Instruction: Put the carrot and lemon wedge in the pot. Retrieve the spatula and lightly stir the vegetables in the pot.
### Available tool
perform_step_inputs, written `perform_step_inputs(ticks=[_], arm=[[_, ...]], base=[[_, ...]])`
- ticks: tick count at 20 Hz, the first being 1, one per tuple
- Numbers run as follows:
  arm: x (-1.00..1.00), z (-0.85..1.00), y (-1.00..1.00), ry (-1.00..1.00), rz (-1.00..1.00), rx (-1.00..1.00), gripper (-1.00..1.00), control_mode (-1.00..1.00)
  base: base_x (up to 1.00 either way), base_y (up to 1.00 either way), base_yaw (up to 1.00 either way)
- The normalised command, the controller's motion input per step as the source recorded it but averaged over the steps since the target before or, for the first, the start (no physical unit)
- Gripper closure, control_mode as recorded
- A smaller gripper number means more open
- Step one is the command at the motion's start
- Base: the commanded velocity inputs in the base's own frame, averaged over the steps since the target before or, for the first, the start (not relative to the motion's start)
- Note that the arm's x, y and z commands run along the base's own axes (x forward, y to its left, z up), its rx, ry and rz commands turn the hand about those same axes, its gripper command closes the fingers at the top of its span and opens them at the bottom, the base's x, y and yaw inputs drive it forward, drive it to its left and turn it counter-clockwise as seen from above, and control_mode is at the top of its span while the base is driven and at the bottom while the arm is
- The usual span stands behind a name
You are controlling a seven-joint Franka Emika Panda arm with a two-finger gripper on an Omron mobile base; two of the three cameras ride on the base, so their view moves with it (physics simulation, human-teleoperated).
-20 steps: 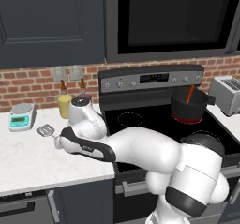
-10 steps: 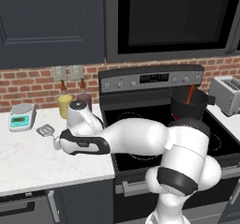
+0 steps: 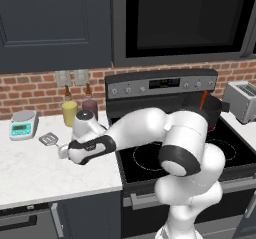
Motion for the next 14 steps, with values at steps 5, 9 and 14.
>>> perform_step_inputs(ticks=[5,9,14], arm=[[0.34,-0.19,0.3,0.0,0.0,0.0,-1.0,-1.0],[0.3,-0.14,0.27,0.0,0.0,0.0,-1.0,-1.0],[0.17,-0.09,0.24,0.0,0.0,0.0,-1.0,-1.0]], base=[[0.0,0.0,0.0],[0.0,0.0,0.0],[0.0,0.0,0.0]])
